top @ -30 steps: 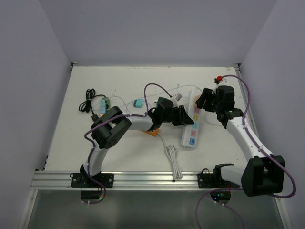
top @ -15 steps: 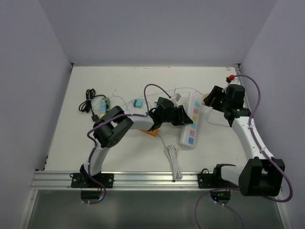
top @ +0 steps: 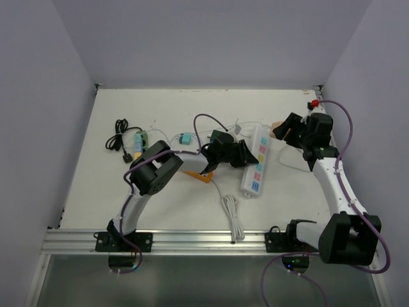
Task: Pull the plug off the socket
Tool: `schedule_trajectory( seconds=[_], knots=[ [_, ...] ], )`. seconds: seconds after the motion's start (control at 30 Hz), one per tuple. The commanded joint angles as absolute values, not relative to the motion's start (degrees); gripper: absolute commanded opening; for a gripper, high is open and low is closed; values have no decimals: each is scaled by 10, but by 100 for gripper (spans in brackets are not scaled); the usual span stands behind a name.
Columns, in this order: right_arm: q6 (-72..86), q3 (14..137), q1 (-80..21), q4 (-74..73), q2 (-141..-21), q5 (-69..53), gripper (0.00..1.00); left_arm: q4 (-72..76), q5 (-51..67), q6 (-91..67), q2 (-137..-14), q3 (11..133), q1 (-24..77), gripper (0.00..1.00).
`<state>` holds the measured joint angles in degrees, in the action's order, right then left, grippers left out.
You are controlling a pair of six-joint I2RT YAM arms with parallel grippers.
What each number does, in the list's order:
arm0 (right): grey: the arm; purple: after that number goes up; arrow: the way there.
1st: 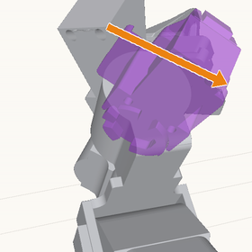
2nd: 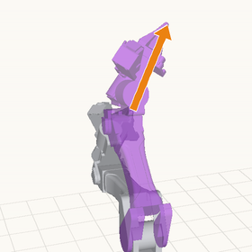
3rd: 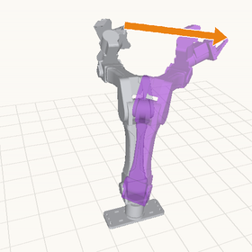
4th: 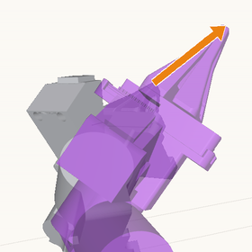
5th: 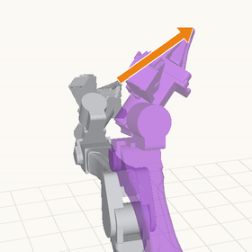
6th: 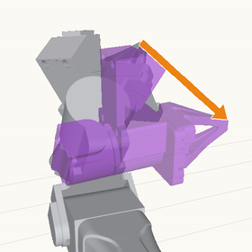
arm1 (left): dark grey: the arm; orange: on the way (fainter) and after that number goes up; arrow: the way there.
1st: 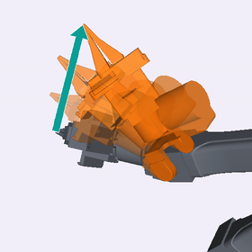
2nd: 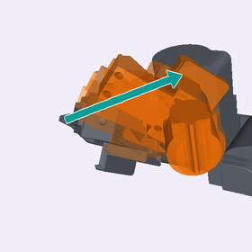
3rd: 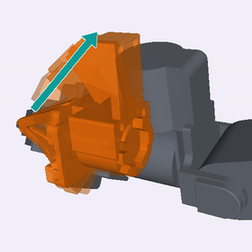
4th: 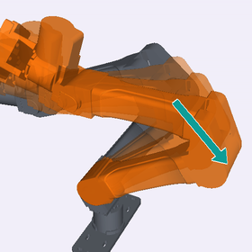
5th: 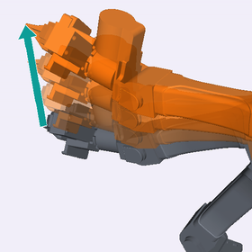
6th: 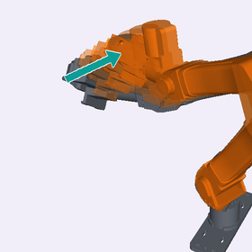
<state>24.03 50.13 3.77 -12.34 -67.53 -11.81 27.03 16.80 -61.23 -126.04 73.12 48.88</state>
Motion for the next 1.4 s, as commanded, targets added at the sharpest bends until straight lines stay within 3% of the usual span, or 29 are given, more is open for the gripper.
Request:
schedule_trajectory(
  seconds=[0.0,0.1,0.17,0.23,0.33,0.57,0.73,1.0,1.23,1.37],
  knots=[
    [261,518,38,-96,-657,-139,9,235,122,-547,-1302,777,491,32],
    [261,520,38,-98,-657,-140,9,213,123,-541,-1327,825,496,45],
    [259,520,38,-102,-657,-138,9,208,125,-544,-1332,839,497,66],
    [260,519,38,-103,-656,-136,9,193,127,-537,-1334,845,497,78],
    [265,518,38,-102,-650,-140,10,177,124,-521,-1321,837,497,87],
    [277,519,38,-98,-652,-149,11,125,85,-454,-1215,773,497,91],
    [279,514,38,-95,-650,-149,12,19,46,-378,-1164,807,497,91],
    [302,515,29,-51,-713,-243,16,-42,20,-328,-1007,740,498,91],
    [268,559,-113,-59,-816,-212,18,-106,-33,-244,-794,688,497,94],
    [285,563,-144,-34,-868,-192,19,-191,-147,-184,-701,670,483,100]
  ],
)
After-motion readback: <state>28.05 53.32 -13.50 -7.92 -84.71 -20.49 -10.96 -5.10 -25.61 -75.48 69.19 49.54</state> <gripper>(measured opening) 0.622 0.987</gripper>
